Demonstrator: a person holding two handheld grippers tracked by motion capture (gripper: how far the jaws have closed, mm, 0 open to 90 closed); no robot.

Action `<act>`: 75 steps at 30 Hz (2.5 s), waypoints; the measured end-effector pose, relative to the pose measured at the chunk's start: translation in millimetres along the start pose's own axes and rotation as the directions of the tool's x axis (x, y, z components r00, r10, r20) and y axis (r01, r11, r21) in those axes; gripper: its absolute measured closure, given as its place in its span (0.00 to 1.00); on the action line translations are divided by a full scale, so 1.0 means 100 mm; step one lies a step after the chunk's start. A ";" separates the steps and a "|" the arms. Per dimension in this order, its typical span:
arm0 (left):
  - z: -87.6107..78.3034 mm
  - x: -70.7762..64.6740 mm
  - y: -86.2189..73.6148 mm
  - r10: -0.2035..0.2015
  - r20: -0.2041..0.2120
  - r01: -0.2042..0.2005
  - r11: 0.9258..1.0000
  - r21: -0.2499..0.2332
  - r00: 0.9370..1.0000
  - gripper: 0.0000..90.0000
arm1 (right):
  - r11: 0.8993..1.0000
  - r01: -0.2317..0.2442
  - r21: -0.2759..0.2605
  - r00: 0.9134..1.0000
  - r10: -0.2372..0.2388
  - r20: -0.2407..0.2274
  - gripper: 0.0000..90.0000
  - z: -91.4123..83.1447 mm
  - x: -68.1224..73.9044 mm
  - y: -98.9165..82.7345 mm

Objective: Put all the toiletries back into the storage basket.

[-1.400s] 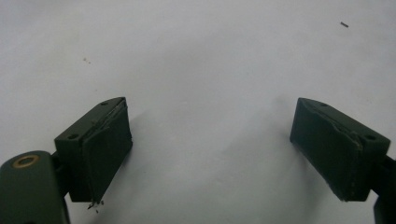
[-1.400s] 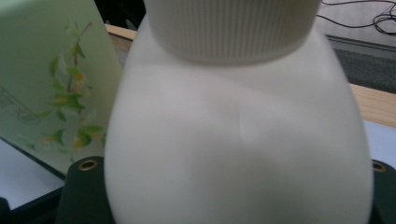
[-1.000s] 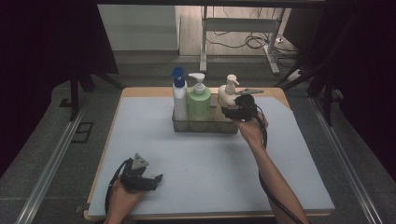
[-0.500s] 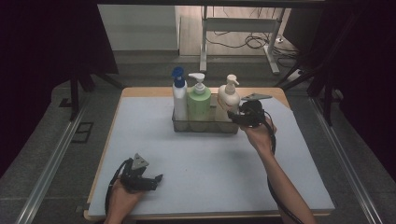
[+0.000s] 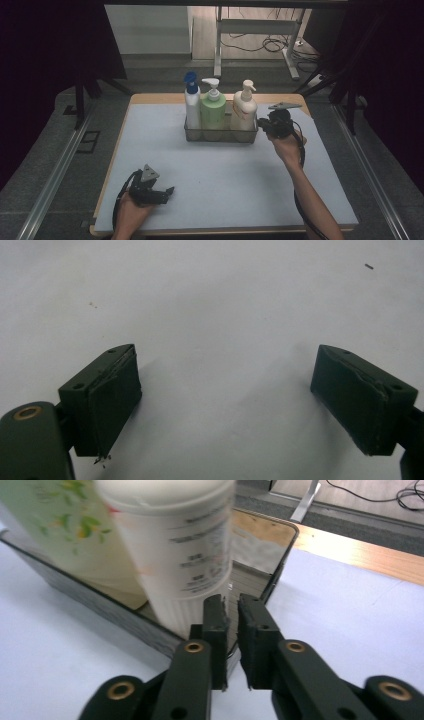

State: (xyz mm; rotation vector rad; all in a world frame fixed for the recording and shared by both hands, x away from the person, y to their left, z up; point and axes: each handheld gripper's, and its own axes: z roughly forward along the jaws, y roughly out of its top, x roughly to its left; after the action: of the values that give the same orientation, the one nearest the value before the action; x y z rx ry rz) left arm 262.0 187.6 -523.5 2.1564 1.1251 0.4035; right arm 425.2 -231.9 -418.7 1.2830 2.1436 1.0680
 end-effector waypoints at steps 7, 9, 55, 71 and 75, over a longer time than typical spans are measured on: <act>0.00 0.00 0.00 0.000 0.000 0.000 1.000 0.000 1.000 0.14 | 1.000 -0.001 0.008 0.998 0.000 0.059 0.99 0.16 -0.08 0.02; 0.00 0.00 0.00 0.000 0.000 0.000 1.000 0.000 1.000 0.14 | 1.000 -0.013 0.006 0.998 0.012 0.067 0.99 0.21 -0.11 0.04; 0.00 0.00 0.00 -0.001 0.001 0.001 1.000 0.000 1.000 0.14 | 0.997 -0.022 0.067 0.999 0.020 0.033 0.99 0.64 -0.02 0.04; 0.00 0.00 0.00 -0.001 0.000 0.001 1.000 0.000 1.000 0.14 | 0.997 0.006 0.072 1.000 -0.006 -0.005 0.99 0.72 0.15 0.05; 0.00 0.00 0.00 0.000 0.000 0.000 1.000 0.000 1.000 0.14 | 0.997 0.012 0.070 1.000 -0.011 -0.012 0.99 0.74 0.19 0.05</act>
State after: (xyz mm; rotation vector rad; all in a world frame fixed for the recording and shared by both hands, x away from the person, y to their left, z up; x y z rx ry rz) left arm 262.0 187.6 -523.5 2.1564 1.1252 0.4030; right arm 468.9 -184.8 -460.1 1.2972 2.2122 1.0061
